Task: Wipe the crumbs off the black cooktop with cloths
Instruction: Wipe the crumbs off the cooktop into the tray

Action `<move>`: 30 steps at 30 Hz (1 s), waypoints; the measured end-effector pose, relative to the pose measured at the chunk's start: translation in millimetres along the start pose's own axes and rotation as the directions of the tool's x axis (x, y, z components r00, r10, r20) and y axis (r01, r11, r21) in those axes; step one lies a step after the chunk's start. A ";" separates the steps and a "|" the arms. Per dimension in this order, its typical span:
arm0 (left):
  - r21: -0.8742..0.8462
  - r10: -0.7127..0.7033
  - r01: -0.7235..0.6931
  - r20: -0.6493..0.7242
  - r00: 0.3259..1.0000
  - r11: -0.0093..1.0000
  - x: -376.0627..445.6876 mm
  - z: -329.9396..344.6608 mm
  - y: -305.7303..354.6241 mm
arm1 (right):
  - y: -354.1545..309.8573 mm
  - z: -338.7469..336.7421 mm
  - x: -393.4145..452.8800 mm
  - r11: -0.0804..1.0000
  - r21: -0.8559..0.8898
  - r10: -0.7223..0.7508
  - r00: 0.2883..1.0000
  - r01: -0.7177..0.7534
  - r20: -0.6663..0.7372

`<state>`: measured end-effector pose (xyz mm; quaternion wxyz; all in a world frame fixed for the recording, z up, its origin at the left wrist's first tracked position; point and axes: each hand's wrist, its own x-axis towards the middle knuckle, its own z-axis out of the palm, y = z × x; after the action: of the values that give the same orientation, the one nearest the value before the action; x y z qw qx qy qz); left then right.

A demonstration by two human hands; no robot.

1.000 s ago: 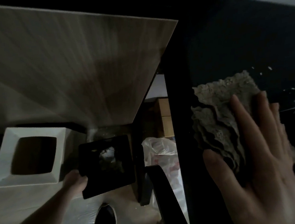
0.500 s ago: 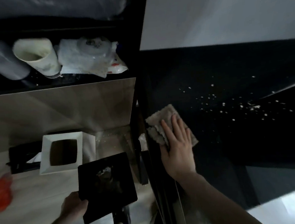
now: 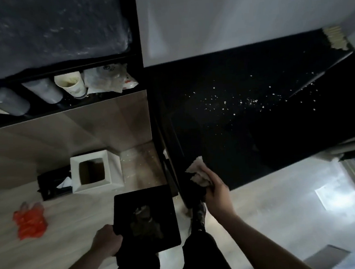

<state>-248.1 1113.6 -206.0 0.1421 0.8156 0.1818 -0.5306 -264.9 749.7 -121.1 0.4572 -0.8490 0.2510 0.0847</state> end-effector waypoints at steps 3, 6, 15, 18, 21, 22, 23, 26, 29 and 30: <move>0.017 0.005 -0.005 0.006 1.000 1.000 -13.2 8.0 8.0 | 9.2 -26.2 -9.5 0.992 0.125 0.035 0.996 -0.025 -0.076; 0.006 0.005 -0.005 -0.028 1.000 1.000 -23.9 18.6 20.4 | 16.1 -54.2 -1.7 0.993 0.118 0.001 0.993 0.013 -0.119; -0.194 -0.179 0.192 0.080 0.981 0.962 -27.1 91.9 29.1 | 29.7 -127.1 95.3 0.987 -0.060 -0.157 0.984 0.152 -0.085; -0.289 -0.259 0.270 0.076 0.963 0.919 -24.2 127.2 22.1 | 33.5 -130.7 138.5 0.965 -0.117 -0.234 0.972 0.233 0.006; -0.329 -0.293 0.318 0.124 0.948 0.889 -30.6 154.4 29.7 | 38.6 -129.8 176.7 0.942 -0.198 -0.253 0.961 0.271 0.111; -0.350 -0.300 0.330 0.138 0.944 0.877 -36.3 161.8 36.3 | 41.6 -127.2 187.0 0.923 -0.241 -0.270 0.951 0.301 0.152; -0.376 -0.299 0.331 0.143 0.944 0.865 -40.3 169.1 42.5 | 44.6 -123.5 195.2 0.896 -0.296 -0.283 0.939 0.332 0.197; -0.435 -0.313 0.335 0.125 0.942 0.836 -51.6 191.4 59.6 | 53.1 -108.2 204.8 0.805 -0.468 -0.235 0.920 0.366 0.314; -0.452 -0.298 0.322 0.125 0.946 0.832 -61.9 204.2 78.8 | 49.7 -95.3 196.4 0.797 -0.499 -0.189 0.926 0.339 0.328; -0.436 -0.289 0.313 0.123 0.949 0.844 -64.2 206.8 84.1 | 49.7 -91.4 194.3 0.795 -0.499 -0.190 0.922 0.346 0.336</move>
<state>-402.7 941.3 -225.8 0.2467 0.7074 0.4215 -0.5109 -130.8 584.4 -178.3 0.2312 -0.9514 0.0276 0.2013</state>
